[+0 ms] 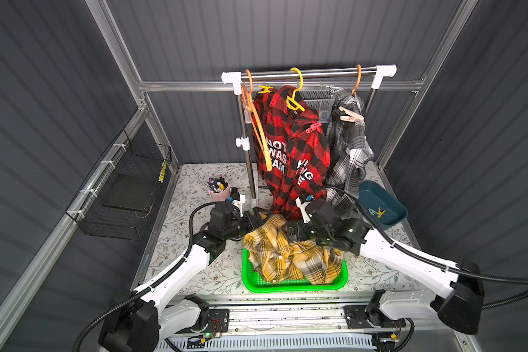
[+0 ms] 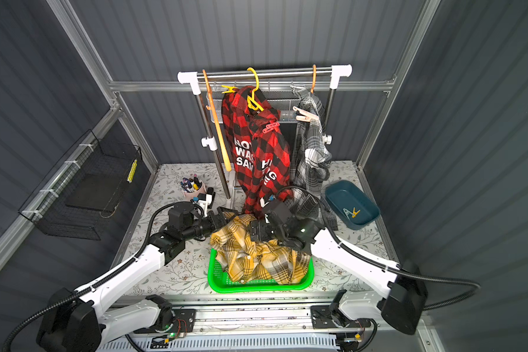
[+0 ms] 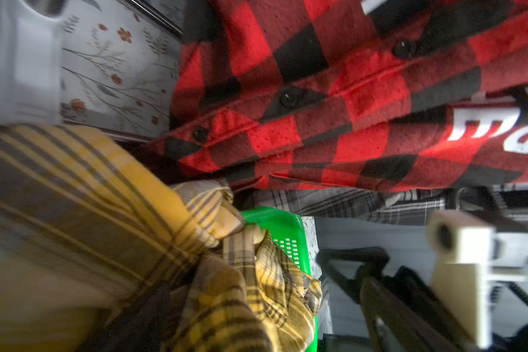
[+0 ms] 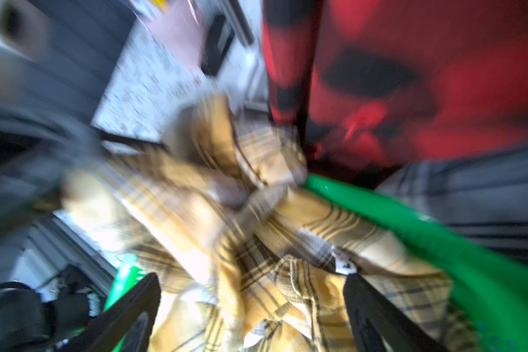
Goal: Remove the clothespins securing long-sleeve shirts to the hanger
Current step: Adjust the long-sleeve shirt at the bin.
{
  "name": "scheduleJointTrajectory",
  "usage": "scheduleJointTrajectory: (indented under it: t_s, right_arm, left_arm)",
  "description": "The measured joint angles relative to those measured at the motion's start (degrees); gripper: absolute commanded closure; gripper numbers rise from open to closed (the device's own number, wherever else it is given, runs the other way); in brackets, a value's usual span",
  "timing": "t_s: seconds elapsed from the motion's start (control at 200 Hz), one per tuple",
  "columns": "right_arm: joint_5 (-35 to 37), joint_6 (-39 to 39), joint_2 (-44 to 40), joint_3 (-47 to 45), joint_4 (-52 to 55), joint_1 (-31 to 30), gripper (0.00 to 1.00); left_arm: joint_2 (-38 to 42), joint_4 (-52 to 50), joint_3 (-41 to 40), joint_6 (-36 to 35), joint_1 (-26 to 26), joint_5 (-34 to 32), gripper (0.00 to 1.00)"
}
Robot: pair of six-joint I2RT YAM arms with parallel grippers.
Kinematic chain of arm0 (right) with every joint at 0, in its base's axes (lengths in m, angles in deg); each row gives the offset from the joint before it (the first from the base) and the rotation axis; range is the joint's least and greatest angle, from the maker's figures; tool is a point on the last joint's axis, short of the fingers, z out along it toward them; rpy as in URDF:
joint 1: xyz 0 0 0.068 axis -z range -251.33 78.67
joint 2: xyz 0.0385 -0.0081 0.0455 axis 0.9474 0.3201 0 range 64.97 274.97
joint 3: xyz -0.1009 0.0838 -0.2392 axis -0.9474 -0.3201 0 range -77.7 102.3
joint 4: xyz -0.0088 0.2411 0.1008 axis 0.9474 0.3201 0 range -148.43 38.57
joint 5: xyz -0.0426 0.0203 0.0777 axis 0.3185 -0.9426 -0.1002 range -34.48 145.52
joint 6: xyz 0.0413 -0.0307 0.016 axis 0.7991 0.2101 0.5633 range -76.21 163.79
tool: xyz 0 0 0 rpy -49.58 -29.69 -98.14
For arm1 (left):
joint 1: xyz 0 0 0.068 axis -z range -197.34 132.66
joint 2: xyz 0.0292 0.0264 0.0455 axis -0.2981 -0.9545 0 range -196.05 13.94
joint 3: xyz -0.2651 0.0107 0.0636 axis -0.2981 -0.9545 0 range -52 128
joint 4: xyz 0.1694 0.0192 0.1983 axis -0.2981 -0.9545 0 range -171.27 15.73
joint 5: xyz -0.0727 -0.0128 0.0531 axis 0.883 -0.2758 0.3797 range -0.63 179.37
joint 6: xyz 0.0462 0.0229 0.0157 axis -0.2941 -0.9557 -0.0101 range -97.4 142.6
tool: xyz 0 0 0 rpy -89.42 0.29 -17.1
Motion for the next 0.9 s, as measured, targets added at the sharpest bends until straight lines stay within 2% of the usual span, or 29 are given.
scheduleJointTrajectory:
  t_s: [0.22, 0.385, 0.59, 0.901]
  right_arm:
    - [1.1, -2.8, -7.7, 3.1, 4.0, 6.4, 0.06]
    - [1.1, -5.3, -9.9, 3.8, 6.7, 11.8, 0.07]
    - [-1.1, -7.8, -11.1, 6.3, 7.3, 16.6, 0.08]
    - [-4.2, -13.0, -9.4, 16.0, 6.7, 17.2, 0.09]
  left_arm:
    - [-7.6, 2.5, 0.3, 0.1, 9.4, -2.4, 0.03]
    - [-14.1, 3.3, 0.3, -0.1, 13.8, -4.2, 0.04]
    - [-19.2, 3.8, 0.2, -1.0, 14.3, -6.3, 0.04]
    - [-23.4, 6.6, 0.2, -2.1, 14.4, -7.4, 0.04]
